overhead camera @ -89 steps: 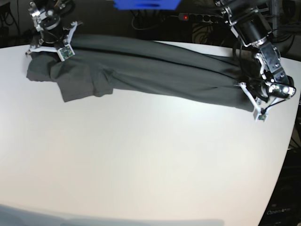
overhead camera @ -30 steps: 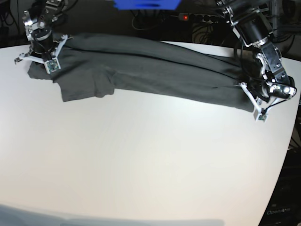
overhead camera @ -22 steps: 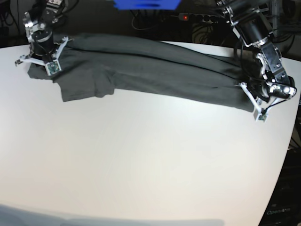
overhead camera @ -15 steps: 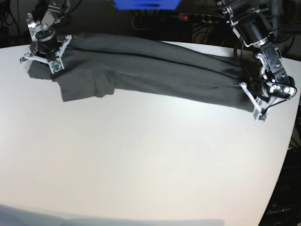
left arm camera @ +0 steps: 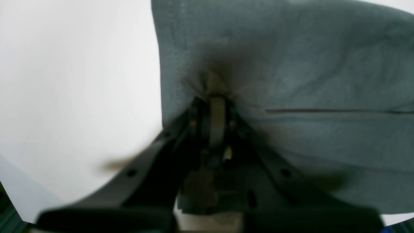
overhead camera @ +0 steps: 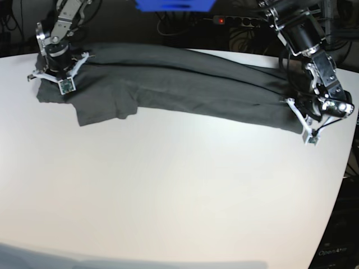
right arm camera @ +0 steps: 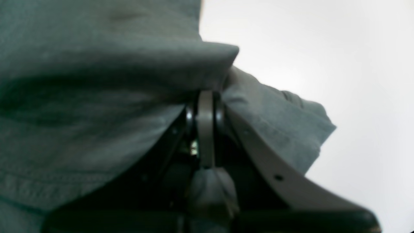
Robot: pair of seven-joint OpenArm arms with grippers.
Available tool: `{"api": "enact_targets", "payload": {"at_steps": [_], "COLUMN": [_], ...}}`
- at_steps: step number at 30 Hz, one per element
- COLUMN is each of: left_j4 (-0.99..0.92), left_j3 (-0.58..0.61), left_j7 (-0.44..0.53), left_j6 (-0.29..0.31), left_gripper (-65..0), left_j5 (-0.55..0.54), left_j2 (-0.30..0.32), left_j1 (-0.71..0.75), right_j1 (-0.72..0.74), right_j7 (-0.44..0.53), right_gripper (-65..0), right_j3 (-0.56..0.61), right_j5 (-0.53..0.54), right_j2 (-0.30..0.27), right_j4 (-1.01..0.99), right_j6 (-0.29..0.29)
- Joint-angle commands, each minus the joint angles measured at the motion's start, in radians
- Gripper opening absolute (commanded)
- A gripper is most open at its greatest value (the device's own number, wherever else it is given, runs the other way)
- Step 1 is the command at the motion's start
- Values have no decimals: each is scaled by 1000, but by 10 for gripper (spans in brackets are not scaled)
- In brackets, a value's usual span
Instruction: Fold the T-shirt properly
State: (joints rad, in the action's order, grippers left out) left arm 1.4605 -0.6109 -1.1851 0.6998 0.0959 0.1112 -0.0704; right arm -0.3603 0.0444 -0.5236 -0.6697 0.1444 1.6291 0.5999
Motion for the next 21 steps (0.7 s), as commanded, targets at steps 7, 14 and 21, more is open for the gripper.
{"api": "enact_targets", "payload": {"at_steps": [7,14,21], "left_j4": [-17,-137,-261], "left_j3": [-1,-1,-2], "left_j7": [-19,67,92], "left_j6": [-2,-2,-2], "left_gripper": [-622,-622,-622], "left_j5": [18,18,17], "left_j2": [0,0,25], "left_j1": [-19,-52,-98], "right_j1": [74,117,165], "right_j7": [-45,-47,-45], "right_gripper": [-643,-643,-643], "right_j3": [-2,-19,-31], "right_j5": [-25,-25,-26], "right_j2": [-41,-64,-110], "right_j4": [-96,-132,-200], "right_j6": [61,61,61]}}
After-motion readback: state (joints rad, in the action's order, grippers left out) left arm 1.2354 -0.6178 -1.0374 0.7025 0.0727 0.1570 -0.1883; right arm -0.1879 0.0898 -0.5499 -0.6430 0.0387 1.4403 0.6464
